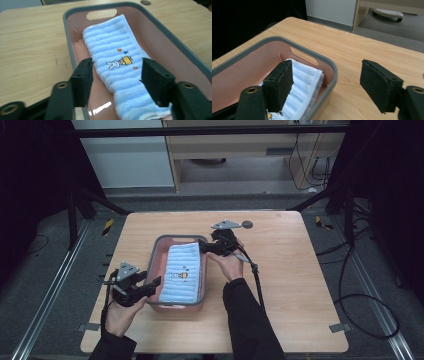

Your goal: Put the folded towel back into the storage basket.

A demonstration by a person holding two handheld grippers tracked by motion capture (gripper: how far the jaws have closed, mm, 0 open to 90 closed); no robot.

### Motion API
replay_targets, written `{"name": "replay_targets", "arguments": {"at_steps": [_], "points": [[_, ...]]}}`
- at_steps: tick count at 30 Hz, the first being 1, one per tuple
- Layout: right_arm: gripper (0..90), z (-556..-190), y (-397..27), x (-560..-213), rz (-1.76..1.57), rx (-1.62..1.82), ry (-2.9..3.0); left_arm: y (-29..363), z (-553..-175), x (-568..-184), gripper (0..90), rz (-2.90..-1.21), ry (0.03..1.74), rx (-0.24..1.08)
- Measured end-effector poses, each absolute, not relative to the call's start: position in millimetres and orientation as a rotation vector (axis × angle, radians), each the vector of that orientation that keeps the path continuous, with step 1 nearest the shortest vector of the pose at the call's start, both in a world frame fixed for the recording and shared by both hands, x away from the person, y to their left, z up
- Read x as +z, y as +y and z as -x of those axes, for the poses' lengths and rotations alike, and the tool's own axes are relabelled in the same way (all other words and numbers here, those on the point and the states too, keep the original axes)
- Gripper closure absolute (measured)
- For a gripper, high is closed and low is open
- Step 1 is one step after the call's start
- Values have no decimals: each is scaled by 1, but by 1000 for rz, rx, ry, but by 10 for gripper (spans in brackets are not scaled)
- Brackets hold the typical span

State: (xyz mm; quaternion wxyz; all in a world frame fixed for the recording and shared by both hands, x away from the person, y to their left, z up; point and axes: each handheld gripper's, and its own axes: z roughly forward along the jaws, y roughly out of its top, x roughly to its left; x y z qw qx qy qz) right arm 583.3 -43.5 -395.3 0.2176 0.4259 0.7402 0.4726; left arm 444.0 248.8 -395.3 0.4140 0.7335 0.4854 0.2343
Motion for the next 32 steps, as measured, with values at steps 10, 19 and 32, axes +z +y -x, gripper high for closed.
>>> {"name": "replay_targets", "arguments": {"at_steps": [10,19,32], "points": [[213,-555,-111,-386,-1220,1346,1979,268,-449,-396,290,-1803,1232,632],[190,-526,-166,-396,-1241,1338,1947,289,-455,-407,249,-1801,1281,682],[175,-493,-234,-433,-1305,1339,1898,322,-454,-418,231,-1786,1343,770]]}}
